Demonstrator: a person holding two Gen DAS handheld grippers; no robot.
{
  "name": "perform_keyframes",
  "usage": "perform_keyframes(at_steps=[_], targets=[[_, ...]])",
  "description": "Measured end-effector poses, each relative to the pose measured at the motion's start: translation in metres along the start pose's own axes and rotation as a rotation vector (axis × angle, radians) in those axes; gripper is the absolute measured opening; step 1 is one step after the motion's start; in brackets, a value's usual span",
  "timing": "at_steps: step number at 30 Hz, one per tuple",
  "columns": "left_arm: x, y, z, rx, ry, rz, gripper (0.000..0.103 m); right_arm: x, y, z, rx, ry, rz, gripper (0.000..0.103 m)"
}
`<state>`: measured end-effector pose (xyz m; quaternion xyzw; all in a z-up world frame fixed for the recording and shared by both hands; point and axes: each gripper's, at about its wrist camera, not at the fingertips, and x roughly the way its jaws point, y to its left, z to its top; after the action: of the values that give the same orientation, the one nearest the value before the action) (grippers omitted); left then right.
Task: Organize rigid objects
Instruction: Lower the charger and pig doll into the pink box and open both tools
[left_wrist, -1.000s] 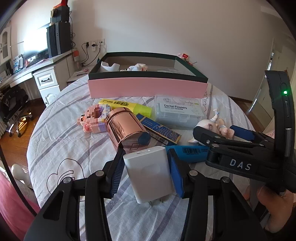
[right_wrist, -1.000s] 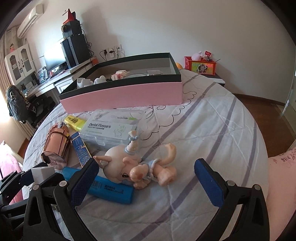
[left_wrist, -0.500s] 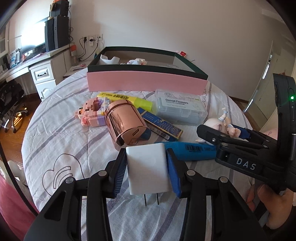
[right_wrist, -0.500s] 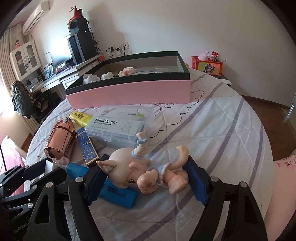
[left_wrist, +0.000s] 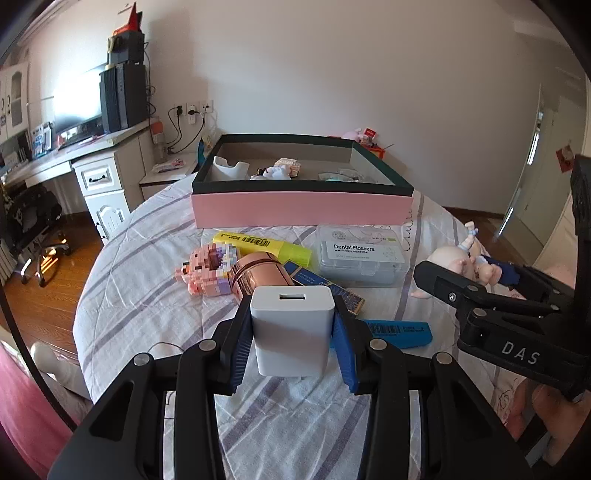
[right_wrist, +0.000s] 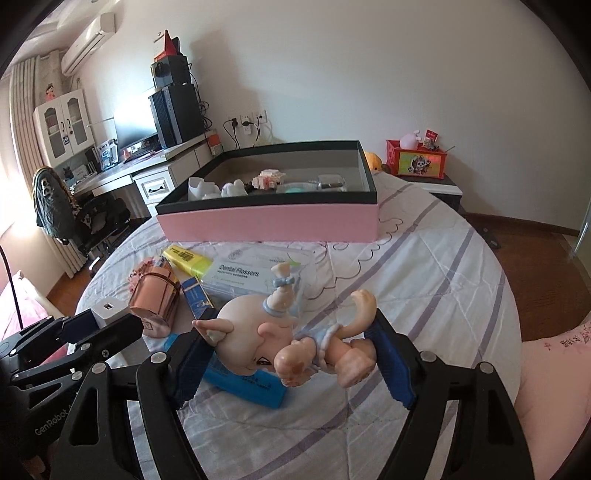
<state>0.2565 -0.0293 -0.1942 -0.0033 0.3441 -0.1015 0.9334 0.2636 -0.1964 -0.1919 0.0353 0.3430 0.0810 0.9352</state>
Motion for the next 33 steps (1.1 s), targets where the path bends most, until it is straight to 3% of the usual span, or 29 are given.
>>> perform_keyframes(at_steps=[8, 13, 17, 21, 24, 33], targets=[[-0.009, 0.006, 0.030, 0.003, -0.069, 0.001, 0.041, -0.006, 0.009, 0.023, -0.042, -0.041, 0.002, 0.080], [-0.007, 0.008, 0.077, 0.021, -0.118, -0.038, 0.041, -0.001, 0.013, 0.051, -0.083, -0.076, -0.007, 0.080], [0.019, 0.010, 0.122, 0.051, -0.120, -0.036, 0.041, 0.011, 0.019, 0.083, -0.127, -0.094, -0.015, 0.080], [0.065, 0.018, 0.163, 0.042, -0.057, -0.063, 0.041, 0.038, 0.022, 0.120, -0.176, -0.095, -0.031, 0.080], [0.102, 0.024, 0.184, 0.057, -0.016, -0.029, 0.041, 0.073, 0.020, 0.145, -0.189, -0.061, -0.036, 0.080], [0.205, 0.037, 0.202, 0.086, 0.151, 0.039, 0.041, 0.183, 0.011, 0.170, -0.232, 0.121, -0.072, 0.080]])
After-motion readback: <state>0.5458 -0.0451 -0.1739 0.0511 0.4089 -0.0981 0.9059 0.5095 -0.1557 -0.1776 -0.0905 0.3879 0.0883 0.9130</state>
